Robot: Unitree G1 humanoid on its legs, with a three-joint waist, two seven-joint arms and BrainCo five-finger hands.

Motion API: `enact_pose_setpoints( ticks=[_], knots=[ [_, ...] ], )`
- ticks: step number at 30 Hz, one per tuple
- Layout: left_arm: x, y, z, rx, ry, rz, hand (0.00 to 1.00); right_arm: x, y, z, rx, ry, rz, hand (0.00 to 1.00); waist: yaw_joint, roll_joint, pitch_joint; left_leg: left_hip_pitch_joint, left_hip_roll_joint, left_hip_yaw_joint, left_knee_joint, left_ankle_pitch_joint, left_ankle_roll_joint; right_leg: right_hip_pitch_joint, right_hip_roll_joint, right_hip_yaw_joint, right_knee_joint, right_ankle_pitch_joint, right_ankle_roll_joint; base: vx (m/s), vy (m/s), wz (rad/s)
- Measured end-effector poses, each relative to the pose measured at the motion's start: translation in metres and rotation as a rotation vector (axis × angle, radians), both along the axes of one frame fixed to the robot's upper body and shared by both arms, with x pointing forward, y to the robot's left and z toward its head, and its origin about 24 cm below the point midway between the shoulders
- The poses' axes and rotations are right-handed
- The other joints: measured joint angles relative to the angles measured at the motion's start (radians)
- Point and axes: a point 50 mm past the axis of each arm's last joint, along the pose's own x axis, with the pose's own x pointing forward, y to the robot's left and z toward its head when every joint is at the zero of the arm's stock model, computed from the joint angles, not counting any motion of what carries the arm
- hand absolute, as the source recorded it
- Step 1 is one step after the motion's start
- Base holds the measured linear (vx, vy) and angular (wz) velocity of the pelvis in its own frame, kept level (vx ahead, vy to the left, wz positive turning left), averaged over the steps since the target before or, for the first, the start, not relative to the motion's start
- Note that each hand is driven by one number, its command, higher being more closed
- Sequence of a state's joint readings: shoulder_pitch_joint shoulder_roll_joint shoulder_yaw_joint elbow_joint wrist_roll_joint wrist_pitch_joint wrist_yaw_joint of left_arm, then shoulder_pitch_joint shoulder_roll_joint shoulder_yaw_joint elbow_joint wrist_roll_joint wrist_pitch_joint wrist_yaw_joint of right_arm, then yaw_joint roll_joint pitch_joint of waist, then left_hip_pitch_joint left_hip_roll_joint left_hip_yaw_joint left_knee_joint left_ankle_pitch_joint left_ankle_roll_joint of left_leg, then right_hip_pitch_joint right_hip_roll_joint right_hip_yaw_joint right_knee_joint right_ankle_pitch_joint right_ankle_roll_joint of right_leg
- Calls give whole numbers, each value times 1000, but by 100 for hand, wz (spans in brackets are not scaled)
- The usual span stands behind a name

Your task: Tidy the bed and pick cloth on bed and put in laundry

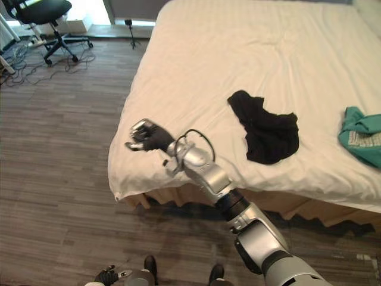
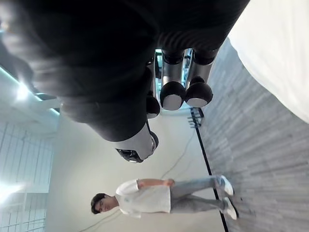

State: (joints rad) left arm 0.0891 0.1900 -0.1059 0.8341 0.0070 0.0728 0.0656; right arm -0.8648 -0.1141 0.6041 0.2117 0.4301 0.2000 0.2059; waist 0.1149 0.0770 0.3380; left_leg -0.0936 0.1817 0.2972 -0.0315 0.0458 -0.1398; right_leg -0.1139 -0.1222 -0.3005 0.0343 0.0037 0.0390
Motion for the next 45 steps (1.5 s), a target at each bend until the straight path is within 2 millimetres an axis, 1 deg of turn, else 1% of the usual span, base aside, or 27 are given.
enact_pose_setpoints(
  ticks=[4, 5, 8, 11, 13, 15, 18, 20, 22, 23, 25, 26, 27, 28, 29, 30, 31, 32, 33, 34, 36, 38, 39, 40, 42, 44, 45],
  knots=[
    [27, -10, 12, -31, -89, -34, 0, 6, 5, 27, 5, -81, -35, 100, 0, 26, 96, -69, -1, -7, -1, 31, 7, -73, -3, -4, 18, 15, -11, -88, -3, 7],
    [35, -14, 16, -39, -117, -53, 0, 13, 4, 34, -3, -94, -60, 100, -1, 40, 118, -103, -3, -12, -1, 46, 12, -101, -5, -11, 20, 21, -12, -71, -12, 21],
    [47, -21, 21, -35, -156, -75, 0, 27, -5, 38, -8, -95, -138, 100, 2, 65, 129, -184, -6, -43, -3, 74, 19, -170, -9, -34, 34, 22, -13, -56, -9, 26],
    [62, -29, 28, -37, -201, -87, 0, 51, -29, 40, -59, -112, -291, 100, 10, 99, 146, -260, -12, -82, -13, 117, 27, -227, -18, -74, 45, 25, -14, -45, 6, 38],
    [68, -37, 33, -45, -239, -105, 0, 74, -63, 50, -81, -116, -439, 100, 38, 121, 154, -295, -19, -98, -35, 148, 28, -273, -25, -83, 62, 25, -15, -48, 18, 21],
    [70, -40, 35, -50, -246, -120, 0, 77, -74, 62, -73, -179, -433, 100, 51, 134, 155, -337, -24, -116, -38, 165, 30, -313, -32, -91, 74, 26, -13, -66, 25, 14],
    [70, -40, 34, -47, -246, -132, 0, 85, -84, 59, -62, -172, -436, 100, 56, 136, 154, -360, -28, -124, -40, 172, 28, -345, -39, -87, 84, 35, -9, -64, 40, 3],
    [68, -41, 33, -45, -254, -143, 0, 93, -96, 47, -44, -105, -442, 100, 56, 142, 150, -359, -36, -132, -40, 171, 28, -345, -47, -83, 82, 42, 0, -69, 58, -1],
    [65, -40, 30, -47, -267, -148, 0, 101, -119, 18, -30, 32, -481, 100, 57, 154, 141, -354, -45, -145, -50, 155, 33, -344, -52, -73, 68, 47, 23, -83, 99, -4],
    [64, -38, 29, -42, -278, -149, 0, 104, -143, -11, -52, 145, -540, 100, 58, 154, 141, -349, -56, -141, -55, 145, 29, -338, -58, -64, 52, 66, 31, -64, 95, -6],
    [63, -36, 27, -38, -286, -138, 0, 99, -164, -47, -79, 256, -590, 100, 60, 154, 141, -340, -67, -136, -58, 143, 30, -325, -64, -57, 36, 79, 32, -23, 71, -5],
    [61, -33, 25, -35, -285, -113, 0, 88, -179, -82, -99, 354, -613, 100, 56, 152, 143, -322, -73, -124, -58, 141, 33, -302, -67, -48, 11, 92, 38, 4, 84, -14],
    [58, -29, 22, -29, -270, -86, 0, 72, -181, -119, -133, 443, -603, 100, 45, 148, 146, -296, -79, -113, -58, 133, 37, -273, -68, -36, -12, 107, 36, 33, 81, -19],
    [56, -27, 21, -25, -264, -75, 0, 62, -177, -137, -165, 482, -585, 100, 37, 146, 147, -278, -82, -107, -58, 131, 37, -254, -68, -29, -22, 114, 39, 70, 49, -33],
    [56, -22, 20, -17, -261, -45, 0, 41, -160, -170, -235, 550, -512, 100, 20, 140, 151, -223, -83, -89, -58, 125, 39, -204, -67, -13, -39, 127, 39, 94, 14, -38],
    [55, -17, 20, -11, -260, -17, 0, 25, -134, -186, -266, 571, -422, 100, -4, 132, 151, -174, -80, -76, -58, 116, 38, -158, -61, -3, -53, 128, 40, 87, -10, -36],
    [55, -17, 21, -12, -263, -11, 0, 22, -127, -187, -263, 570, -399, 100, -8, 129, 150, -163, -79, -72, -58, 113, 37, -148, -59, 0, -57, 128, 40, 91, -34, -41],
    [56, -13, 22, -9, -270, 8, 0, 14, -101, -187, -243, 552, -320, 100, -14, 110, 141, -130, -72, -53, -58, 103, 32, -124, -50, 13, -70, 128, 41, 90, -50, -43],
    [56, -11, 22, -9, -270, 25, 0, 7, -80, -182, -204, 521, -258, 100, -15, 89, 118, -115, -65, -39, -59, 99, 27, -110, -41, 20, -84, 131, 42, 95, -55, -45],
    [56, -10, 22, -6, -268, 26, 0, 4, -71, -178, -179, 501, -231, 100, -16, 76, 102, -110, -62, -34, -60, 97, 25, -107, -36, 28, -90, 131, 41, 98, -62, -29],
    [50, -9, 17, 10, -234, 13, 0, -10, -44, -158, -73, 393, -124, 100, -20, 7, 27, -74, -45, -26, -69, 90, 16, -71, -14, 39, -112, 134, 38, 123, -63, -14],
    [45, -8, 13, 16, -202, 20, 0, -16, -37, -147, -21, 341, -84, 100, -21, -30, -11, -45, -38, -19, -71, 83, 11, -44, -8, 41, -114, 128, 36, 101, -33, -12],
    [39, -5, 10, 22, -171, 35, 0, -22, -28, -133, 26, 285, -36, 100, -21, -63, -36, -15, -34, -2, -71, 73, 5, -16, -3, 49, -123, 125, 37, 127, -29, -24],
    [32, -3, 6, 36, -141, 32, 0, -29, -19, -119, 61, 230, 18, 100, -22, -83, -59, 6, -31, 2, -71, 61, 1, -3, -1, 59, -123, 118, 33, 97, -19, -24],
    [25, -2, 3, 53, -116, 41, 0, -44, -3, -95, 108, 135, 121, 100, -28, -99, -95, 29, -28, 13, -71, 52, -1, 16, 1, 65, -123, 111, 33, 81, -14, -16],
    [17, -2, -1, 75, -80, 48, 0, -61, 18, -66, 164, 47, 222, 100, -29, -98, -131, 63, -26, 23, -71, 44, -4, 46, 3, 69, -123, 104, 30, 82, -15, -11],
    [15, -2, -2, 74, -72, 52, 0, -64, 22, -60, 179, 36, 230, 100, -30, -97, -144, 65, -25, 23, -71, 44, -4, 48, 3, 69, -123, 103, 29, 47, -14, -2]
  ],
)
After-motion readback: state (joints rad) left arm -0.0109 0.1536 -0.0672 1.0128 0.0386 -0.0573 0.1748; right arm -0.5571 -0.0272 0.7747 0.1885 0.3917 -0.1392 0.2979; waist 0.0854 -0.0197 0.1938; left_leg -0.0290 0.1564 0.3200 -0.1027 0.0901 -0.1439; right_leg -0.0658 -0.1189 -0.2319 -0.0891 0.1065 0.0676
